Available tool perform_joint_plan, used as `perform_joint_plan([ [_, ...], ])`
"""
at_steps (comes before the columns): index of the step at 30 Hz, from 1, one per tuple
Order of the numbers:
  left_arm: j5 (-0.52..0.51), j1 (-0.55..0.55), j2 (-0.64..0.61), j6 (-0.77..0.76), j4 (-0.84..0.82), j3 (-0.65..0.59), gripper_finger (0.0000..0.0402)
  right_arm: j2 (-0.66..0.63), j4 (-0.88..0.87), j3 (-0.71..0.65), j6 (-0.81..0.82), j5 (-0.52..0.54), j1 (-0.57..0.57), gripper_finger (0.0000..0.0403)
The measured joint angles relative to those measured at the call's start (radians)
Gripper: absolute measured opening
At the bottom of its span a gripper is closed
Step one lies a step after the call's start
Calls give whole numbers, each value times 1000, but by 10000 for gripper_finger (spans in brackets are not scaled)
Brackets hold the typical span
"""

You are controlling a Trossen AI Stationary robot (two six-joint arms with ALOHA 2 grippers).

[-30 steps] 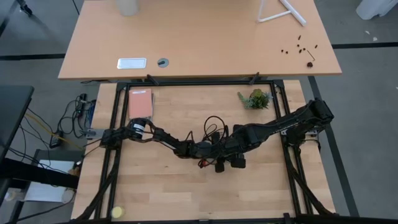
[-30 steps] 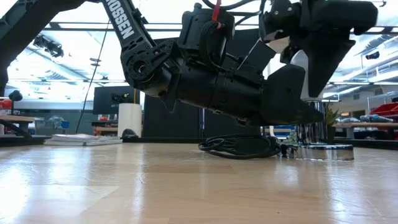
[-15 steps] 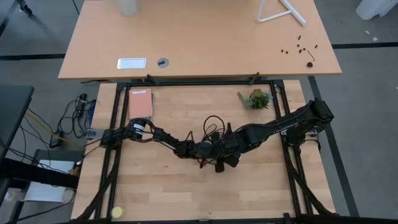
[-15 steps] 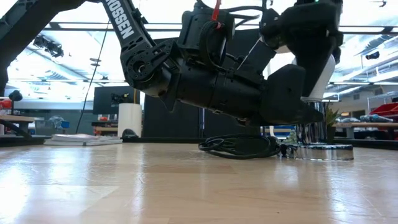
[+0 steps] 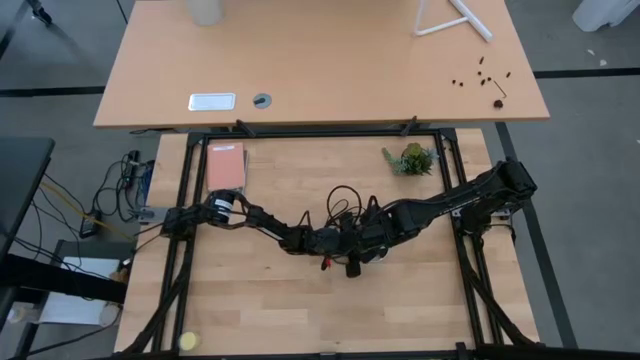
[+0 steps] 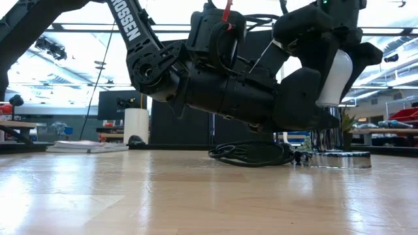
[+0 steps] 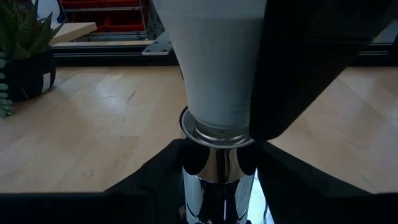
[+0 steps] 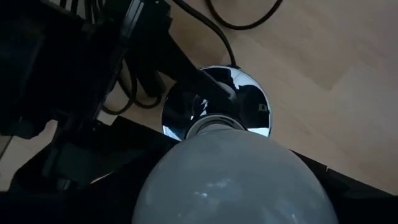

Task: Screw lightbulb
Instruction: Insert the lightbulb into the lamp

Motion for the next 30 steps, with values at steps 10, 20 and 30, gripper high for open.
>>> perform_joint_plan([
  [10, -2, 0, 0, 1, 0, 0, 194, 0, 14, 0, -27, -16, 0, 283],
  [20, -1, -1, 0, 1, -2, 0, 194, 0, -29, 1, -122, 0, -13, 347],
  [30, -2, -1, 0, 3, -5, 1, 194, 3, -76, 49, -221, 7, -27, 378],
])
